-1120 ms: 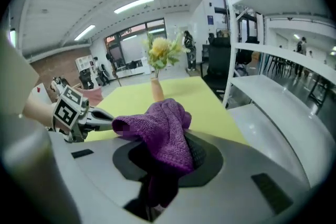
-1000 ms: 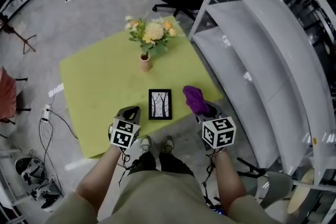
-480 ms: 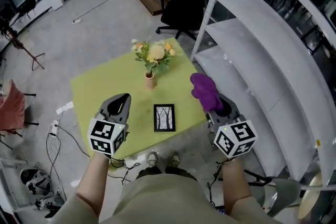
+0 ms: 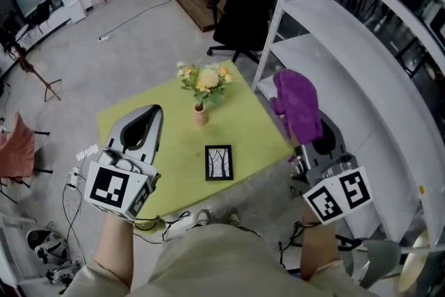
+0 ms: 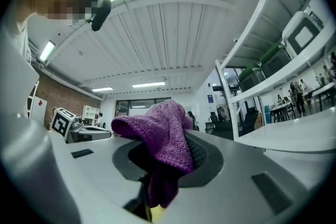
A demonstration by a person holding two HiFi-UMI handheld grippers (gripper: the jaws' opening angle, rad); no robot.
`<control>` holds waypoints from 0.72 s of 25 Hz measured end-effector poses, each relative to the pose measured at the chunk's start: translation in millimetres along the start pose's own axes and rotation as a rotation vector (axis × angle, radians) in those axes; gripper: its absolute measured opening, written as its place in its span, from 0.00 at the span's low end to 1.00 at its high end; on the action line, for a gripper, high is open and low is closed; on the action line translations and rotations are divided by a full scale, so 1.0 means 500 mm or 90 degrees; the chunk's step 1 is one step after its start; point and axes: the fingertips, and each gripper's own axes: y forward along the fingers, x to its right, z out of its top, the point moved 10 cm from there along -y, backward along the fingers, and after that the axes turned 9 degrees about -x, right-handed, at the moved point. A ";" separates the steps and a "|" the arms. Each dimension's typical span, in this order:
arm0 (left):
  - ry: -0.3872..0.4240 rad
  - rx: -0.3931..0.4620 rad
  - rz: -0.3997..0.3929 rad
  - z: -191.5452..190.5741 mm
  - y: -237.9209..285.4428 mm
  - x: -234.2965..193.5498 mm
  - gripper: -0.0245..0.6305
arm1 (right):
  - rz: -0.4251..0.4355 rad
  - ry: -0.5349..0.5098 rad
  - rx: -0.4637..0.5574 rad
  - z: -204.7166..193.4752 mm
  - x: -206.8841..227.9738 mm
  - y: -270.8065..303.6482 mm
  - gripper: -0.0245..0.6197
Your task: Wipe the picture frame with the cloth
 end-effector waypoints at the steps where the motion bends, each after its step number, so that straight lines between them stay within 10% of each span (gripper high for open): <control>1: 0.003 0.010 0.002 0.014 -0.009 -0.001 0.05 | -0.001 -0.009 0.011 0.013 -0.005 -0.006 0.19; 18: 0.025 0.054 -0.006 0.016 -0.031 0.041 0.05 | 0.002 -0.042 -0.047 -0.028 -0.030 -0.032 0.19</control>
